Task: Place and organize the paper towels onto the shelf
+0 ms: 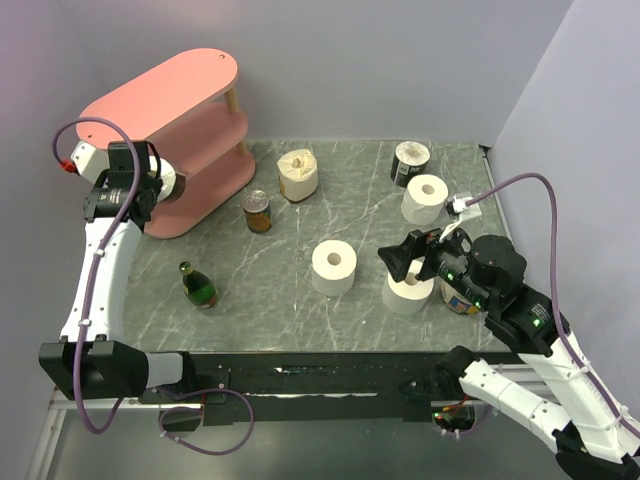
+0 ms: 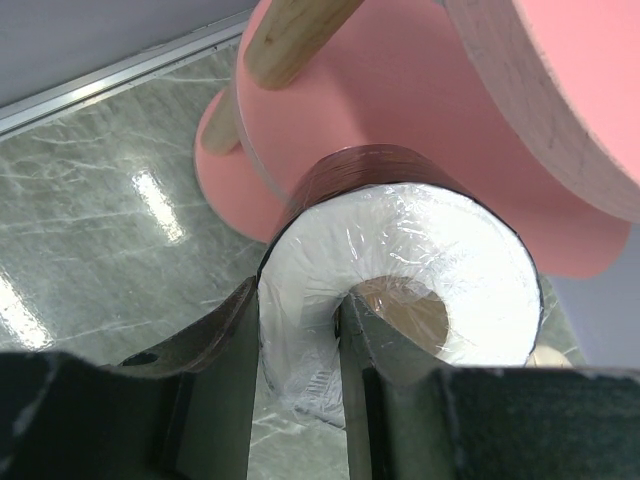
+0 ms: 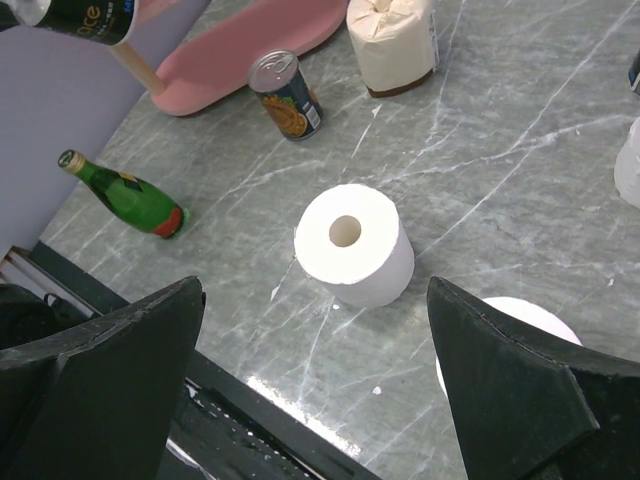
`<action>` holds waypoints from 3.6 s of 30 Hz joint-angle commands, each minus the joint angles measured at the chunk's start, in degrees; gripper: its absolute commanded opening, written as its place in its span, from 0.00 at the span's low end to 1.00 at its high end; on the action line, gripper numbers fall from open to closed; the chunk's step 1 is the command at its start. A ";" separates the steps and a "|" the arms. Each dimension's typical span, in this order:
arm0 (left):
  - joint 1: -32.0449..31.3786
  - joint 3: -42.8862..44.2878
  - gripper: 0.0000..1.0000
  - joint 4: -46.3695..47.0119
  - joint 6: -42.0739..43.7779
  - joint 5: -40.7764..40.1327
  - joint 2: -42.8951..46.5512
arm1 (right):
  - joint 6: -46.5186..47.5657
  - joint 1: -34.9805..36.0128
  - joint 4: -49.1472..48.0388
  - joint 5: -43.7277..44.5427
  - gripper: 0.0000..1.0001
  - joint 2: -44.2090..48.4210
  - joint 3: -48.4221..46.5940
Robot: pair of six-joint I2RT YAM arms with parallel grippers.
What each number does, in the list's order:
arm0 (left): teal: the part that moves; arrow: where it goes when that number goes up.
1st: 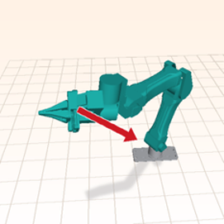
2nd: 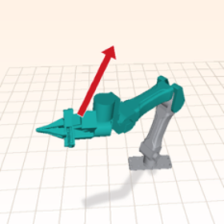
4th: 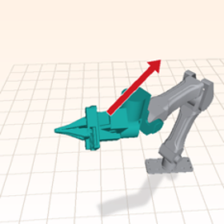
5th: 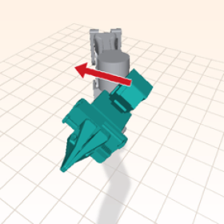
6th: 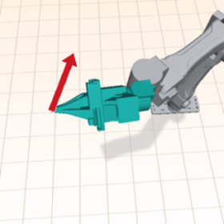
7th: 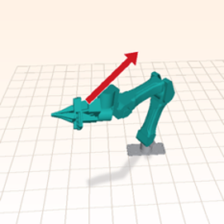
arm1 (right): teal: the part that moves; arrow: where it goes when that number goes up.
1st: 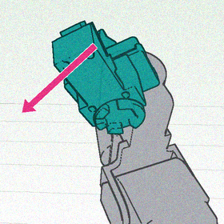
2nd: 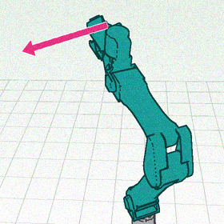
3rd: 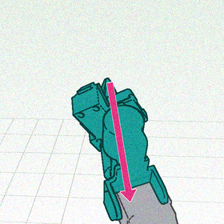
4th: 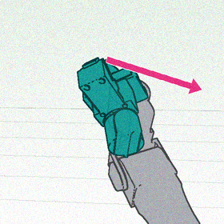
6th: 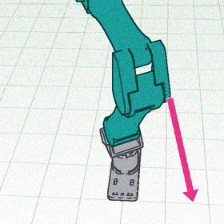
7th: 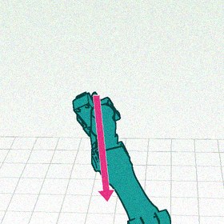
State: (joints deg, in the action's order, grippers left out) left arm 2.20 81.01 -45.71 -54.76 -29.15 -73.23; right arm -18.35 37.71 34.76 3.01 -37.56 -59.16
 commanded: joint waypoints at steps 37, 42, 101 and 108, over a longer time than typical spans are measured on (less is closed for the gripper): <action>0.97 -4.64 0.61 19.95 3.87 -2.41 1.95 | -1.95 -0.19 -0.31 -1.07 0.99 -0.85 -3.51; 0.88 -4.28 0.68 21.80 8.88 0.14 3.36 | -2.48 -0.27 -0.49 -1.42 0.99 -0.23 -3.07; 5.89 -23.53 0.01 43.87 20.13 20.00 5.55 | -0.99 -0.27 -1.80 0.69 0.99 3.90 -0.08; 6.94 -23.18 0.01 37.55 16.45 15.61 9.86 | -0.99 -0.27 -1.63 0.77 0.99 4.51 0.09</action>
State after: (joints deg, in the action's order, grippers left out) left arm 7.97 57.43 -6.63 -35.90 -11.75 -67.70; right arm -19.86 37.71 35.18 2.98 -34.48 -58.54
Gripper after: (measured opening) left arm 0.021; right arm 0.994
